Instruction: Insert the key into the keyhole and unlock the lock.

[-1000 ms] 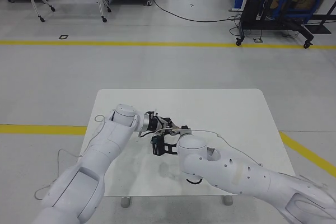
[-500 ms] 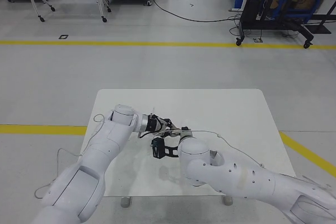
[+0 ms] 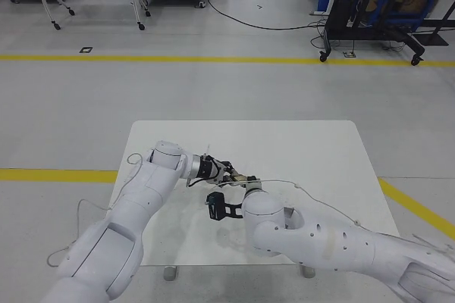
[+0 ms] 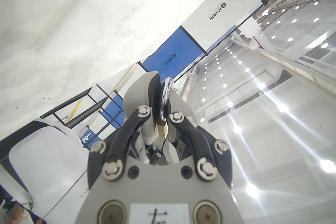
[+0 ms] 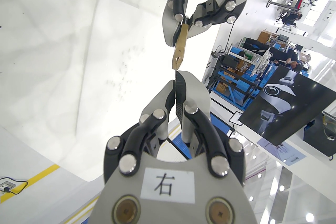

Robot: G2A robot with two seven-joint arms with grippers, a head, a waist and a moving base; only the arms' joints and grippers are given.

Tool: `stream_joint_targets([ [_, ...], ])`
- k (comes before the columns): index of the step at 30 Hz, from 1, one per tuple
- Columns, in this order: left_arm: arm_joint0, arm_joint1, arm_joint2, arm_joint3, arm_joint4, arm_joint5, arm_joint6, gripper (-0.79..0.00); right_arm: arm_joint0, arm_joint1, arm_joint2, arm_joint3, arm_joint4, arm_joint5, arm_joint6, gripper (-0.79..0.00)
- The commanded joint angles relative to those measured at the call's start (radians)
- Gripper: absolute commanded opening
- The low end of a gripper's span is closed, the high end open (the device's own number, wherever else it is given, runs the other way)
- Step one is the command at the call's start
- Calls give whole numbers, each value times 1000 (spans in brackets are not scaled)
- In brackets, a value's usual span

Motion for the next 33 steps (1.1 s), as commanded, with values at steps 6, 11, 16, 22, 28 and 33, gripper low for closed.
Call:
stream_joint_targets([
  [6,-3,-2,1,7,2,-4,1,-785,19,-4,-6,-5,18,16,16,-785],
  [11,-5,-3,0,12,0,-6,0,-785,21,-1,-7,-17,20,21,21,-785],
  [16,-7,-4,0,15,0,-8,-4,-785,21,1,-10,-19,29,13,13,-785],
  [22,-6,-5,1,15,3,-13,-11,-785,28,-2,-11,-7,36,9,9,-785],
  [28,-6,-6,2,14,6,-20,-19,-785,31,-6,-10,-1,40,10,10,-785],
  [33,-7,-6,3,15,9,-22,-27,-785,29,-7,-4,-7,48,-6,-6,-785],
])
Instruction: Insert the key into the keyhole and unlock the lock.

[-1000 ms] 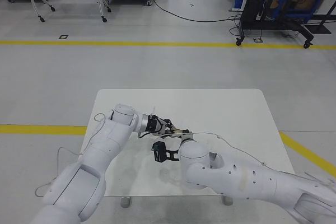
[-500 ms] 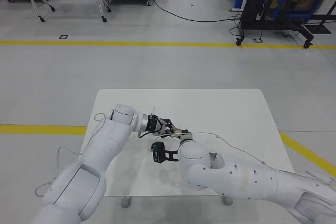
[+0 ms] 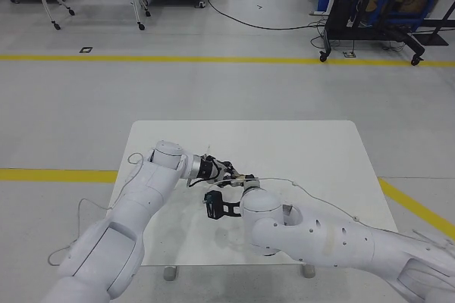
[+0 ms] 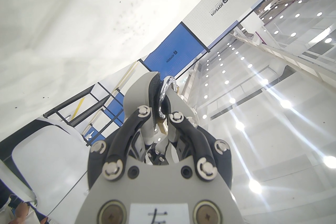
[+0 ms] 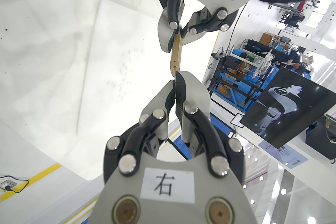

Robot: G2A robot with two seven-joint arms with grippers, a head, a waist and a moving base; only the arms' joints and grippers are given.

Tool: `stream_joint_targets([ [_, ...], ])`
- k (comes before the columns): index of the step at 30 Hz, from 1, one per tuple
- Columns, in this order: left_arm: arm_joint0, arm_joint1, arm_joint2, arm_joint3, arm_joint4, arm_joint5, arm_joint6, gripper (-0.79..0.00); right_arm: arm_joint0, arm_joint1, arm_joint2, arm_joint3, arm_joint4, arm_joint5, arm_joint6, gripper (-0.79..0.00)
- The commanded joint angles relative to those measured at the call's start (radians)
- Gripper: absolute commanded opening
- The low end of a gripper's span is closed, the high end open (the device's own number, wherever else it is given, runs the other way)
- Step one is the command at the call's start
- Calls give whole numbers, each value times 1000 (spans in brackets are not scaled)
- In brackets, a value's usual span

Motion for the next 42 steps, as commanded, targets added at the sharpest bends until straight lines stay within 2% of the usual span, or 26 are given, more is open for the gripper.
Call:
stream_joint_targets([
  [1,-1,0,1,0,2,-1,-5,-785,-1,0,5,-6,1,-13,-13,-785],
  [16,0,-1,6,-4,10,-13,-42,-785,-26,15,25,-9,-25,-41,-41,-785],
  [31,0,-2,7,-3,14,-27,-57,-785,-28,-3,54,40,14,-58,-59,-785],
  [32,0,-2,7,-3,13,-27,-57,-785,-30,-3,60,36,15,-57,-57,-576],
  [33,0,-2,7,-2,13,-27,-57,-785,-33,-3,66,32,15,-55,-55,-437],
  [35,0,-2,6,-2,13,-28,-54,-785,-39,-2,75,23,9,-54,-54,-397],
  [36,0,-2,5,-1,11,-27,-53,-785,-43,-1,80,19,6,-52,-53,-289],
  [38,-1,-1,4,0,11,-26,-50,-785,-51,2,90,7,0,-51,-51,-256],
  [42,-1,-1,2,1,9,-26,-48,-785,-76,12,127,-38,-2,-50,-51,-271],
])
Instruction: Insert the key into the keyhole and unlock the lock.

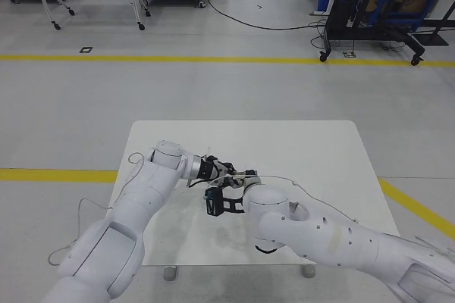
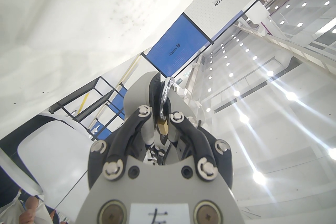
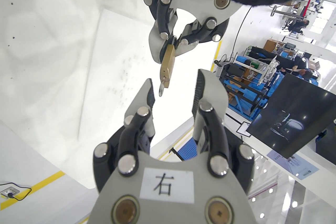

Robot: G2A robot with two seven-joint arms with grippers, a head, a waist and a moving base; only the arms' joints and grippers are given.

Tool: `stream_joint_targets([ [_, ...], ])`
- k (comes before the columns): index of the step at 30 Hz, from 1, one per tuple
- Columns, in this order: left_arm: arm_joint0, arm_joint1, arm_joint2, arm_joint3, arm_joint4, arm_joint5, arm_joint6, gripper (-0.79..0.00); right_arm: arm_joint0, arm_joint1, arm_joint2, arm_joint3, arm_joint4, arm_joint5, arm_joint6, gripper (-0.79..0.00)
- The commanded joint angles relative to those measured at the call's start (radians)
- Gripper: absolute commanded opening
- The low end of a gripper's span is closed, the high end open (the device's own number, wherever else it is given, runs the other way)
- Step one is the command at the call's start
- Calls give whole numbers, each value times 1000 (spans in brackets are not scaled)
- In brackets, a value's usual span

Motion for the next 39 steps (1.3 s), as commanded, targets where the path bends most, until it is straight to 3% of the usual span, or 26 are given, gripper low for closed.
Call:
stream_joint_targets([
  [1,0,0,-1,0,0,-1,2,-785,-15,7,26,-25,1,1,0,-268],
  [4,-1,1,-3,1,-1,-3,10,-785,-51,25,96,-78,15,23,-21,-256],
  [6,-1,1,-6,2,-3,-8,18,-785,-88,42,163,-109,43,44,-58,-6],
  [9,-2,3,-15,2,-10,-20,43,-785,-153,71,280,-138,124,48,-138,0],
  [22,13,10,-36,-29,-11,-73,137,-785,-157,70,282,-137,132,52,-152,0],
  [25,16,15,-47,-40,-12,-105,161,-785,-216,77,361,-81,308,74,-321,0],
  [28,24,22,-61,-58,-17,-147,178,-785,-294,98,499,8,597,-29,-513,0],
  [29,28,24,-67,-65,-22,-160,183,-785,-325,107,544,50,683,-85,-552,-252],
  [30,32,26,-71,-71,-23,-169,187,-785,-350,116,582,80,746,-144,-573,-640],
  [31,36,28,-75,-79,-24,-179,188,-785,-378,125,616,112,816,-201,-594,-785],
  [39,58,48,-105,-130,-25,-217,177,-785,-512,165,737,231,1116,-513,-662,-785],
])
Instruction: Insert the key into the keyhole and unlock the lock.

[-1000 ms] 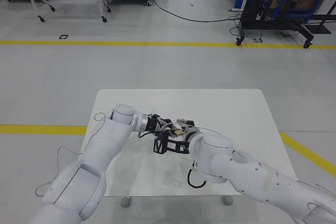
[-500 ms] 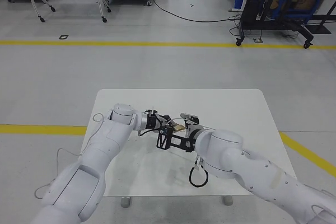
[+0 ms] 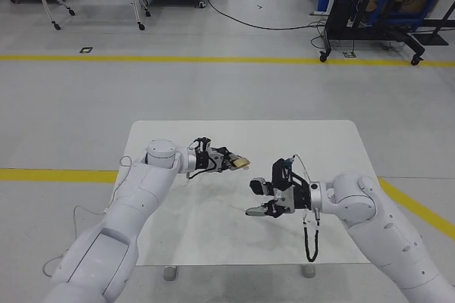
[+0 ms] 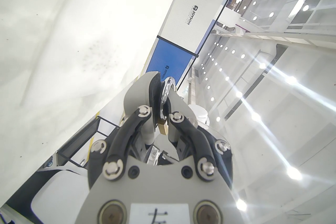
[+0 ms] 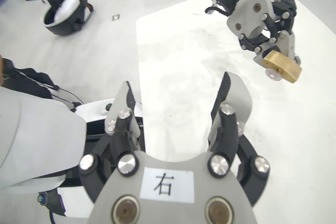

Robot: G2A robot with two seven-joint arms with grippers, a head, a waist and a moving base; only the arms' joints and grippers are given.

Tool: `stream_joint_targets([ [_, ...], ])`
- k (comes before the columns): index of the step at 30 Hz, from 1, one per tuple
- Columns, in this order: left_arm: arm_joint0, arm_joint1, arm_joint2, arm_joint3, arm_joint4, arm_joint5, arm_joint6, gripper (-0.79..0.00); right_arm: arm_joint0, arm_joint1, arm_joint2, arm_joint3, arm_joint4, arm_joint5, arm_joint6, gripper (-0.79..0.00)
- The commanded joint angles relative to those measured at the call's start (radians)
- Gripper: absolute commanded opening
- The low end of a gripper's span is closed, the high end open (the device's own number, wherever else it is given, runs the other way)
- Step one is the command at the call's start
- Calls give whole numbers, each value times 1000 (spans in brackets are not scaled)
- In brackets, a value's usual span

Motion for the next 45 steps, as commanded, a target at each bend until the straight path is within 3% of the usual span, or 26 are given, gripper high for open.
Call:
stream_joint_targets([
  [1,5,4,-4,-12,0,-2,-17,-785,-5,4,2,27,60,-73,-9,-785],
  [9,28,14,1,-58,8,-14,-128,-785,65,-4,-55,106,95,-95,-27,-785],
  [20,38,23,-3,-77,-2,-10,-199,-785,166,-36,-152,260,82,-72,-108,-785],
  [31,42,31,-7,-88,-1,-11,-195,-785,220,-55,-195,322,52,-22,-146,-785],
  [36,41,34,-22,-82,-8,-15,-114,-785,199,-48,-177,280,37,-57,-161,-785],
  [37,41,35,-31,-79,-9,-19,-60,-785,188,-44,-166,263,27,-60,-165,-742],
  [39,49,34,-45,-83,-25,-17,30,-785,163,-35,-134,225,-13,-32,-178,-86],
  [40,51,34,-53,-83,-27,-16,90,-785,148,-31,-113,199,-50,1,-188,0],
  [43,69,33,-56,-113,-18,-27,190,-785,89,-21,-69,108,-150,105,-220,0],
  [45,78,33,-54,-134,-6,-33,213,-785,89,-21,-69,108,-150,105,-220,0],
])
